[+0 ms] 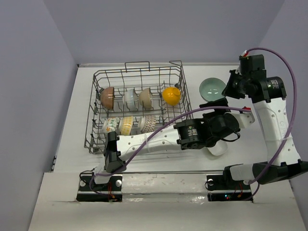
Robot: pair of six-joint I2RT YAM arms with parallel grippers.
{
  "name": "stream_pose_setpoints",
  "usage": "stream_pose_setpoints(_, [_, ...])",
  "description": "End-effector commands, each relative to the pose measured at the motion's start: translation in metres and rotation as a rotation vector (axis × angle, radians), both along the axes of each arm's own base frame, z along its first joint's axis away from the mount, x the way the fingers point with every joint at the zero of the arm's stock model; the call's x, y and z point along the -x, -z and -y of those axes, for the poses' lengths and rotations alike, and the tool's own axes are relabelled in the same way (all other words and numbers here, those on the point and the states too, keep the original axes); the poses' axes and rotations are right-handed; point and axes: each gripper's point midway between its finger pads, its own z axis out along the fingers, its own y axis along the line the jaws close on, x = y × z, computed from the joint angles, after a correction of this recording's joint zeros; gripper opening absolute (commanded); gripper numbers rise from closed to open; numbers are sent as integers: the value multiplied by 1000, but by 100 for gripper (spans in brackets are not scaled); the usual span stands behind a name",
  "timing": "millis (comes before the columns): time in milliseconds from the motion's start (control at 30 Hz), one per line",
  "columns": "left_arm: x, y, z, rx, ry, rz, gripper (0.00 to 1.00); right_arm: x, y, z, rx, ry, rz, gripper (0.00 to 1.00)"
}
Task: Load the bowls into the dish rack
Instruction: Pass from the right arm to the left
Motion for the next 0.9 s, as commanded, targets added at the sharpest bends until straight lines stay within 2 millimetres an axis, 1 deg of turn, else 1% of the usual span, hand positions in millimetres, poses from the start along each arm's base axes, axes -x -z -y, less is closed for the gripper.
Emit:
stream_pose_setpoints(0, [-13,-21,0,57,19,24,93,3,-27,-10,-40,-46,108,1])
stream_pose_setpoints(133, [-22,-22,2,65,24,27,93,7,-30,-10,-44,-50,123,1])
stream_pose_setpoints(200, [-29,-18,0,55,19,29,93,10,-33,-11,-49,-55,131,1])
stream_pose_setpoints(333, [-36,-16,2,57,22,26,92,14,-35,-11,-54,-61,142,1])
stream_pose_setpoints(367, [-37,-16,1,60,20,26,92,16,-36,-15,-69,-80,144,1])
stream_pose_setpoints(467, [-41,-15,1,65,18,20,89,18,-39,-16,-77,-85,156,1])
stream_pose_setpoints(567, [-42,-15,2,67,21,19,83,18,-41,-17,-81,-91,160,1])
stream_pose_setpoints(600, [-41,-12,3,61,26,16,78,18,-41,-17,-81,-91,162,1])
stream_pose_setpoints(667, [-40,-8,4,56,34,9,75,17,-42,-18,-82,-93,165,1])
stream_pose_setpoints(733, [-39,-2,4,42,39,4,69,16,-47,-19,-87,-94,175,1])
stream_pose_setpoints(767, [-39,-1,4,41,39,4,66,15,-48,-19,-88,-96,178,1])
stream_pose_setpoints(800, [-39,1,5,39,39,5,61,14,-48,-20,-91,-99,176,1])
stream_pose_setpoints(867, [-40,1,5,39,39,4,56,12,-50,-21,-94,-99,180,1])
